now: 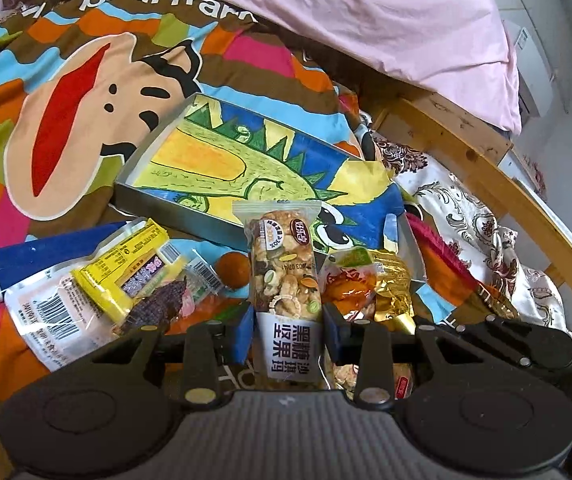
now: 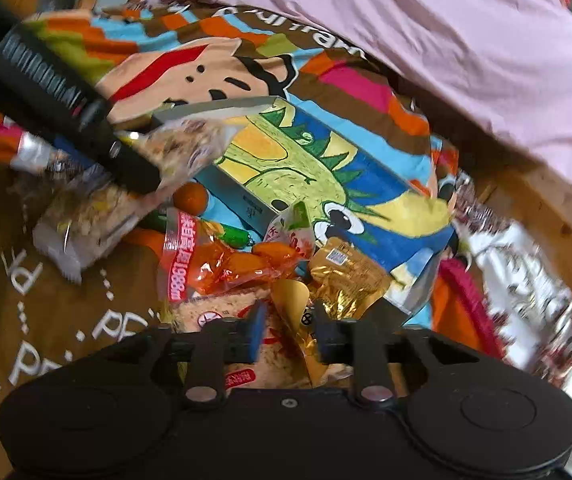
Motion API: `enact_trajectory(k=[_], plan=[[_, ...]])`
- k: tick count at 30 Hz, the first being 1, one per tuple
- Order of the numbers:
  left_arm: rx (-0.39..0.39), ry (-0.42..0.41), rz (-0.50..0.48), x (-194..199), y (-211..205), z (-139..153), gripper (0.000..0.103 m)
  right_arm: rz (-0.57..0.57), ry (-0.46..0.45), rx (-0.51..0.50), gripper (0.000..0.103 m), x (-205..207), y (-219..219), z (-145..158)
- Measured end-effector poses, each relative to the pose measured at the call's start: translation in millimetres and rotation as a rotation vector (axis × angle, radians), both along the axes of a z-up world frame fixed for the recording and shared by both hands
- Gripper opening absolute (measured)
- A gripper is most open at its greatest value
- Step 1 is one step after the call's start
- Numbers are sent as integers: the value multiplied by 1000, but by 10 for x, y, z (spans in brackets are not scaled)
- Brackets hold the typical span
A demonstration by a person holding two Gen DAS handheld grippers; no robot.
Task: Organize snacks
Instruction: 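Lift the nut bar with the left tool while the right tool lifts the gold pouch, then lower the nut bar into the metal tray and open the left tool while the right releases the pouch there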
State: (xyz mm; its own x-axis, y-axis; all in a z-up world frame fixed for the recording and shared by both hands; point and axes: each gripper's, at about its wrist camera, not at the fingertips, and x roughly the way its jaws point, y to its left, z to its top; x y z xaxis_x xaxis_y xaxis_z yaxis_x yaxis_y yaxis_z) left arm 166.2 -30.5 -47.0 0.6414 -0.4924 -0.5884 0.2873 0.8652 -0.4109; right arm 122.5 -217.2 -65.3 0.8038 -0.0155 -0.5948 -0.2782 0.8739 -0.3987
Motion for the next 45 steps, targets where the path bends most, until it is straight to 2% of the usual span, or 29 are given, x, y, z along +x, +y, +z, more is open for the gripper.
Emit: enact_trajectory(k=[1,3,5,9,12,13,18,20,22,23,25,26,28,31,39,45], plan=[[6,3,-2,6,-8,-19,40,-9,1,36,57,12,-20,21],[13,14,-1,6,-10,-52,40,-38,-3,123,70,60,-85,72],[12,25,3,9,-8,-68,40,-71,-3,175,76,118,-137,87],[0,23,2,33,-12,-76,40,-180,39,339,76,400,-331,40],[8,0,-4,53,-35,-72,40,-247,61,433,68,549,-454,2],[9,-7,-6,57,-35,-71,40,-255,58,441,59,555,-461,10],[-5,-18,0,75,-15,-72,40,-241,57,393,57,530,-415,-2],[-6,-15,3,78,-8,-74,40,-247,59,392,61,535,-433,5],[-10,-13,6,69,4,-68,40,-272,49,390,74,536,-476,-20],[-12,-13,9,63,9,-63,40,-277,52,399,72,540,-501,-36],[-19,-14,11,54,25,-53,40,-276,77,455,57,554,-558,-49],[-22,-16,11,52,27,-47,40,-284,84,470,56,554,-563,-47],[-25,-25,9,51,32,-35,40,-272,76,460,40,526,-527,-25],[-29,-44,10,68,27,-8,40,-247,49,405,34,466,-435,36],[-65,-77,36,179,44,65,40,-177,-30,219,30,346,-217,90],[-88,-95,61,308,67,110,39,-146,-131,149,30,281,-162,213]])
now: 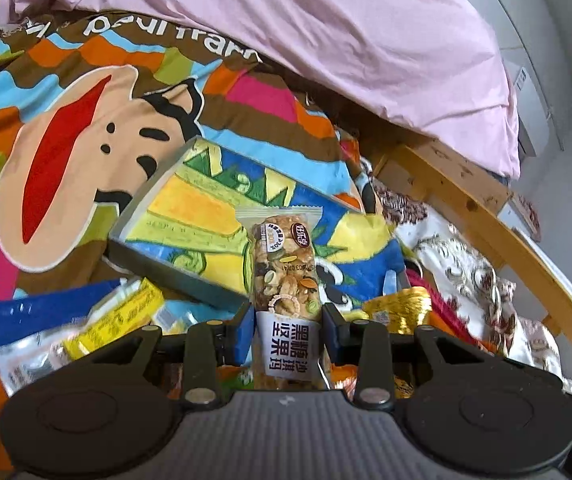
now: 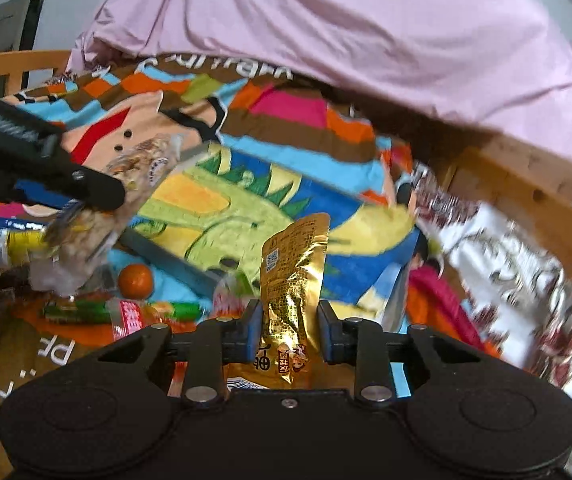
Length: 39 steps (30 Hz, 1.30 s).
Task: Organize snacks
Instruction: 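Lower the nut bar into the metal tray and open the left tool while the right releases the pouch there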
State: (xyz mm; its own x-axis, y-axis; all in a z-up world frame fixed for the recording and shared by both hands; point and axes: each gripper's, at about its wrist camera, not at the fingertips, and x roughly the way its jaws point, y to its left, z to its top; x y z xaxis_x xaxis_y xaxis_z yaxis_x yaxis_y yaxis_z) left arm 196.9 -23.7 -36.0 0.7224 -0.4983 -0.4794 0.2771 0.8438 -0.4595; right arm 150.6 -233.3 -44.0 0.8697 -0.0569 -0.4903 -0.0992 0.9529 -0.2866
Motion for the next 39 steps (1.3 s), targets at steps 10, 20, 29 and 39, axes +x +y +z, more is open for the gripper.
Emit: enact_trajectory(k=[10,20,29,39], plan=[[-76,-64,55,475,-35,107,39,28,-156,-12,31,351,-51,162],[-117,-113,129,1002,-127,-71,39,56,-126,27,31,949,102,-9],[-86,-41,130,1241,-164,-417,39,27,-8,16,31,1180,173,-310],[-47,53,130,1345,-215,-614,39,5,40,33,35,1234,130,-374]])
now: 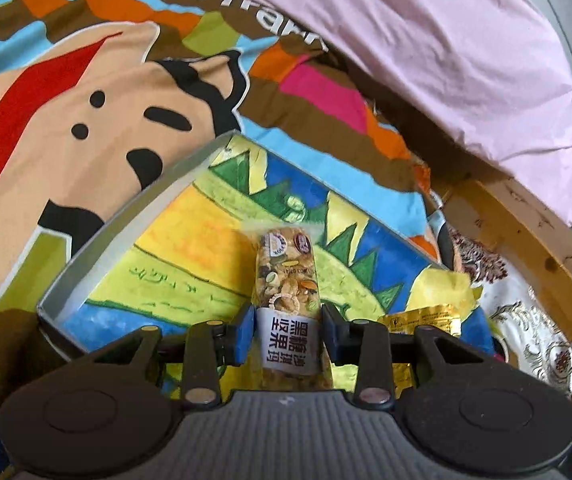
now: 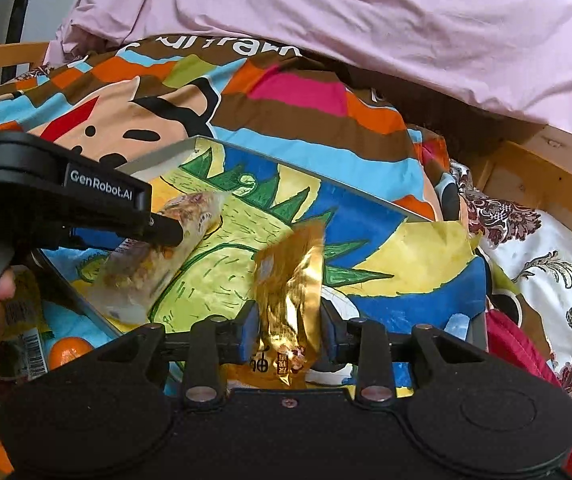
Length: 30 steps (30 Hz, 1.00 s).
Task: Organize snacks
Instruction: 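Lower the nut bar into the metal tray and open the left tool while the right releases the pouch there, then raise both open tools away from the metal tray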
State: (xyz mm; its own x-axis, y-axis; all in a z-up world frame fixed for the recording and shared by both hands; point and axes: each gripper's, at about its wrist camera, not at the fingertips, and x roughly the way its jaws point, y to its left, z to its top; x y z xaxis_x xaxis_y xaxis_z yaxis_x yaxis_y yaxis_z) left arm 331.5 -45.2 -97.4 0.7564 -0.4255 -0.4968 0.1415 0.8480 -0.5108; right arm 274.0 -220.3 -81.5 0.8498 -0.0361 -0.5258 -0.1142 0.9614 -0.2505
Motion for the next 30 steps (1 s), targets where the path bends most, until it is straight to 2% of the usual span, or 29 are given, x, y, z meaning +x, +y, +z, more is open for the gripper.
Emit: enact_trajectory(k=[3,6,8,10,14,19,22,30], plan=[[10,-1,-6,-11,-12,4,44,-9,-11,9,44,-23,-21,39],[33,-19,-3,-59,-14,67,56,-34,-34,38,50,-84,-87,139],[46,-34,0,-110,-8,136,63,-47,-60,62,58,-145,-138,239],[54,-50,9,-180,1,230,71,-60,-100,89,71,-254,-186,355],[85,-112,26,-387,18,465,88,-80,-179,130,82,-515,-286,595],[130,-203,45,-740,33,774,102,-81,-273,152,98,-887,-373,847],[151,-249,57,-1004,46,932,102,-76,-331,164,102,-1146,-414,982],[229,-322,109,-1674,116,1156,102,-68,-419,187,102,-1798,-412,1183]])
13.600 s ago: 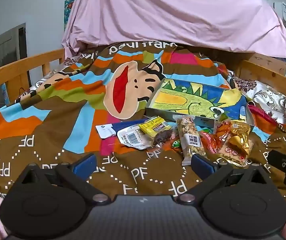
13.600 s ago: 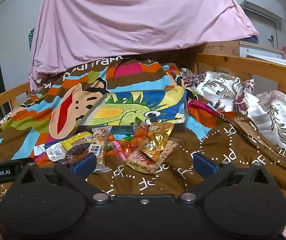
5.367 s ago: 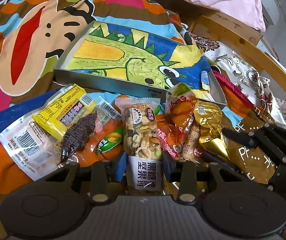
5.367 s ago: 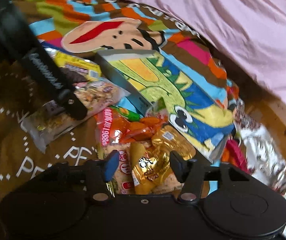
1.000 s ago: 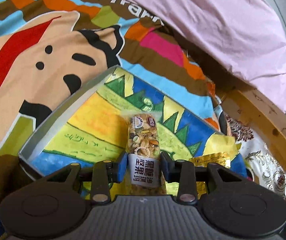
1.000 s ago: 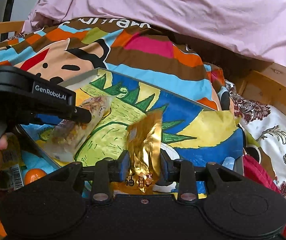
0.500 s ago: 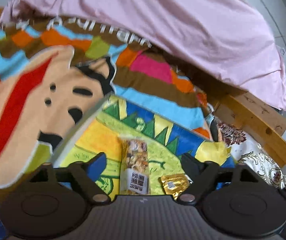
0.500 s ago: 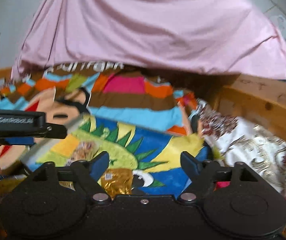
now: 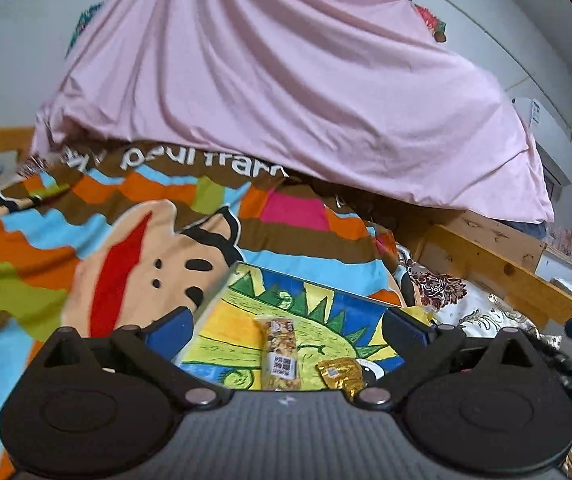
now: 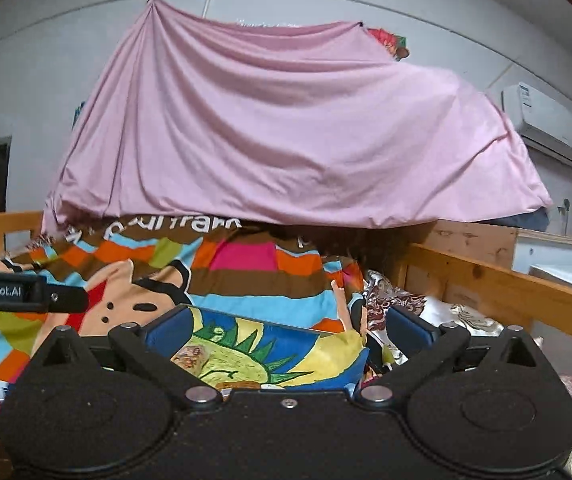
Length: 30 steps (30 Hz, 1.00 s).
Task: Organize snacks
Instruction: 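Raise both open tools away from the metal tray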
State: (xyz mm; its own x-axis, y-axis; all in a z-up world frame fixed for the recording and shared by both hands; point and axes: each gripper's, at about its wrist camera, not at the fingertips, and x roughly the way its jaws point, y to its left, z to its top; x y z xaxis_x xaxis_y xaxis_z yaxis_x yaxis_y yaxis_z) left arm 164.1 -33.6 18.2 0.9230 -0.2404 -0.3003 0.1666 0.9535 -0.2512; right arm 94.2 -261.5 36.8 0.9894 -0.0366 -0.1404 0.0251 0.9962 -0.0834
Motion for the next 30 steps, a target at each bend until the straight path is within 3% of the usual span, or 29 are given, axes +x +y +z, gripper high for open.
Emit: enact_trajectory(k=[10,16,22,30], plan=[[114,-35,28,-765,134,82,103,-18,5,33,102,-640,105,30],[181,-23,35,-1109,209,41,103,-24,76,66,102,-896,154,-54],[194,50,55,-1277,287,-10,103,-48,204,91,102,-977,250,-188],[209,170,95,-1363,430,-97,103,-30,304,61,102,-953,388,-331]])
